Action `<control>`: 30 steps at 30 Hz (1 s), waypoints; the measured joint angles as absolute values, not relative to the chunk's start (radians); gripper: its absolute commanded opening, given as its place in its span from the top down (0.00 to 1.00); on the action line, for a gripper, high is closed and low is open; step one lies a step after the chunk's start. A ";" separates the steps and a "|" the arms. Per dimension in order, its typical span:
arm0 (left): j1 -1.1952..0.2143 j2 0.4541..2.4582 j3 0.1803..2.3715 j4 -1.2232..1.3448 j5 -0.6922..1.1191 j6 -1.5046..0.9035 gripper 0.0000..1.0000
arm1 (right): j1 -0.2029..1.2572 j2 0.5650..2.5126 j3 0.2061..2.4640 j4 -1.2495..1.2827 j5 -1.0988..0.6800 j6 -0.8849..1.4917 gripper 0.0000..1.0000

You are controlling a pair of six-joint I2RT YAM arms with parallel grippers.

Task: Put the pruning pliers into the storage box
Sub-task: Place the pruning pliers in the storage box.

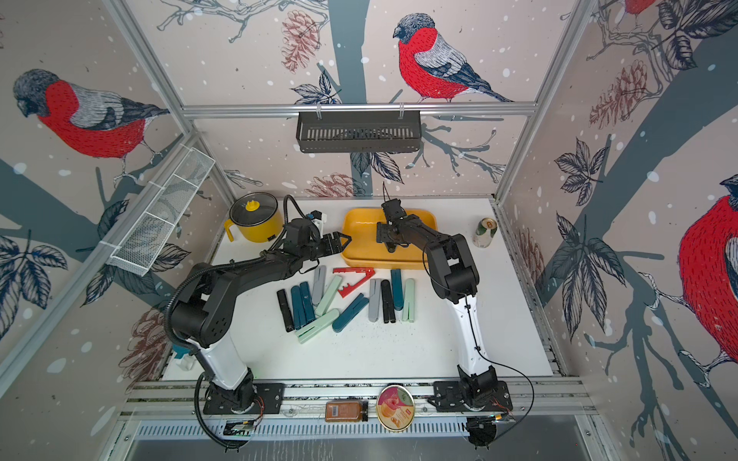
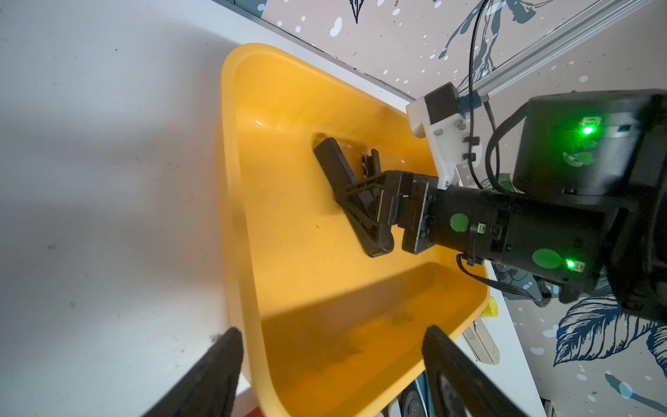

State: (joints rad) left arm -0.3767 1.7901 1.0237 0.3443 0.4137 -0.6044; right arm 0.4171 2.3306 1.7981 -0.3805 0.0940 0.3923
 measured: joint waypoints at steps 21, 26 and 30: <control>-0.377 1.857 1.102 0.317 0.415 -0.594 0.21 | 0.387 2.374 1.825 -0.313 0.144 0.368 0.97; -0.377 1.869 1.109 0.318 0.423 -0.595 0.27 | 0.407 2.376 1.841 -0.339 0.138 0.364 1.00; -0.378 1.872 1.110 0.327 0.430 -0.606 0.33 | 0.411 2.355 1.822 -0.368 0.134 0.373 1.00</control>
State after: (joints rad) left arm -0.3779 1.8721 1.1099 0.3271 0.4297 -0.6056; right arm 0.4110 2.3554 1.8221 -0.3676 0.1345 0.3729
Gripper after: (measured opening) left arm 0.686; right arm 0.331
